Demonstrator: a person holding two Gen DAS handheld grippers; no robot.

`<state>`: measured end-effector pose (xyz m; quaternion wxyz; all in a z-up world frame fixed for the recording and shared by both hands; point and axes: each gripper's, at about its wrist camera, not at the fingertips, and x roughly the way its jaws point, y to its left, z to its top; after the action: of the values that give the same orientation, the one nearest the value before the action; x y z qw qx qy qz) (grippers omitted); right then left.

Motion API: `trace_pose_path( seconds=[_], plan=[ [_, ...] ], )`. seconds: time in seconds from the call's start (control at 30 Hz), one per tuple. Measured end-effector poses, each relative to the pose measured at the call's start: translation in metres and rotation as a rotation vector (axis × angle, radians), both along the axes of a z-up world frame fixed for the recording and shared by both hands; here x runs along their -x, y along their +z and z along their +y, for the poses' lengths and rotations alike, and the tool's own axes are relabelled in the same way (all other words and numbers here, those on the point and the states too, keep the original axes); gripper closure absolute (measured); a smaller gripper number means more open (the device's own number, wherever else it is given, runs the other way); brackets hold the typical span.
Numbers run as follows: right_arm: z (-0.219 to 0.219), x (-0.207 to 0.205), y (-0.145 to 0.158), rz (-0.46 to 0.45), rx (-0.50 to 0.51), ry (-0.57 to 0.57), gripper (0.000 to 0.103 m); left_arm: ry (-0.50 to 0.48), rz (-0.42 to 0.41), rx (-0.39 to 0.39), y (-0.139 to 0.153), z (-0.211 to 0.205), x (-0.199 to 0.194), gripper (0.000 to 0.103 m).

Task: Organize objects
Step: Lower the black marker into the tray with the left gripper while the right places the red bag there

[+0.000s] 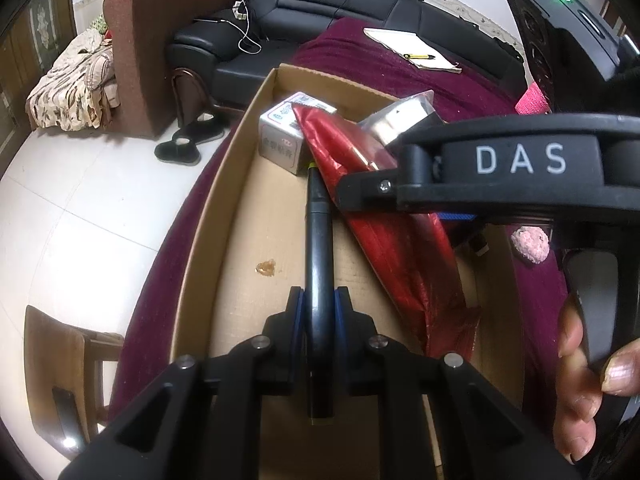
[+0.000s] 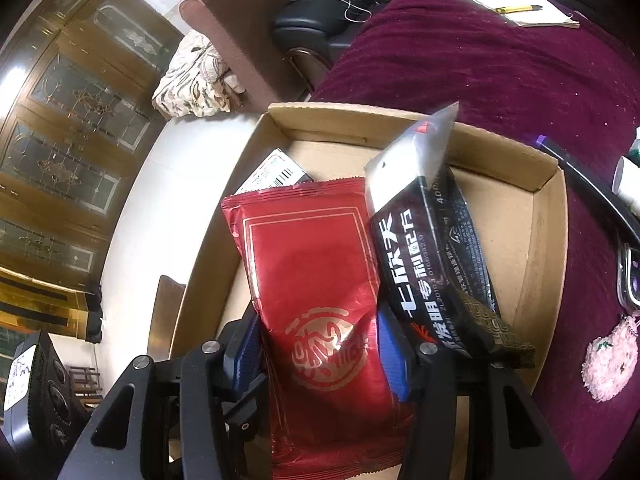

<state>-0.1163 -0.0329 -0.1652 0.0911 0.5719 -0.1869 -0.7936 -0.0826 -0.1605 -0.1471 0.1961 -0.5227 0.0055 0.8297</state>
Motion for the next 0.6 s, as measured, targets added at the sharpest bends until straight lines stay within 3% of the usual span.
trace_pose_path(
  seconds=[0.13,0.33,0.6],
  plan=[
    [-0.001,-0.002,0.004,-0.005,0.004,0.014,0.040,0.010,-0.001,-0.012,0.000,-0.001,0.000,0.088],
    [-0.002,-0.013,0.026,0.065,-0.007,0.031,0.037,0.035,-0.015,-0.027,0.002,-0.005,-0.002,0.081],
    [0.022,-0.038,0.049,0.105,0.037,-0.032,0.037,0.041,0.001,-0.063,0.014,-0.005,-0.011,0.073]
  ],
)
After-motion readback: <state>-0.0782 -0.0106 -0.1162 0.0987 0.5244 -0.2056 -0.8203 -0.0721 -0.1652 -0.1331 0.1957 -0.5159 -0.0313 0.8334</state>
